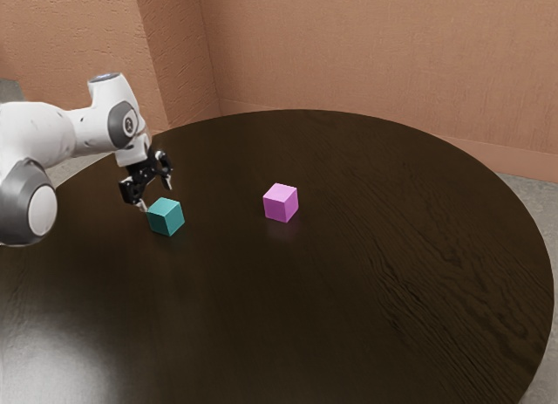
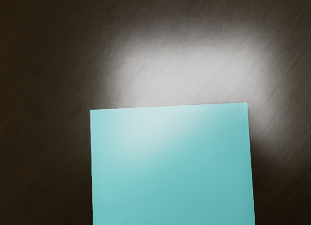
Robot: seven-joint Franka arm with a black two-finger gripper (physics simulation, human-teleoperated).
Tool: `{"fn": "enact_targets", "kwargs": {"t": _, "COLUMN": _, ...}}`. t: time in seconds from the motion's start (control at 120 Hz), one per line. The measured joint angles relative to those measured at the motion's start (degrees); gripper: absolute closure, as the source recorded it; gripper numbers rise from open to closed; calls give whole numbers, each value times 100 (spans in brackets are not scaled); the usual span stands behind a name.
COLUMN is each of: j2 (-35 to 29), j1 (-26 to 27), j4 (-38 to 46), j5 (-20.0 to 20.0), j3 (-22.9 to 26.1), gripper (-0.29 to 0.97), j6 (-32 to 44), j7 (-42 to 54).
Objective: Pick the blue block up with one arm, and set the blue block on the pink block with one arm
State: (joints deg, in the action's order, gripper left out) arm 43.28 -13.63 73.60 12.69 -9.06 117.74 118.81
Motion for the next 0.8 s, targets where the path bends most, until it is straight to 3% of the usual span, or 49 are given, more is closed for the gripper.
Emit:
{"fn": "enact_targets", "kwargs": {"t": 0.6, "j2": 412, "j1": 62, "j4": -2, "j5": 318, "j3": 14, "gripper": 0, "j6": 8, "j7": -81}}
{"fn": "enact_targets", "kwargs": {"t": 0.708, "j2": 436, "j1": 62, "j4": -1, "j5": 324, "j3": 17, "gripper": 21, "j6": 6, "j7": -89}}
{"fn": "enact_targets", "kwargs": {"t": 0.8, "j2": 353, "j1": 71, "j4": 15, "j5": 330, "j3": 17, "gripper": 30, "j6": 10, "j7": -94}}
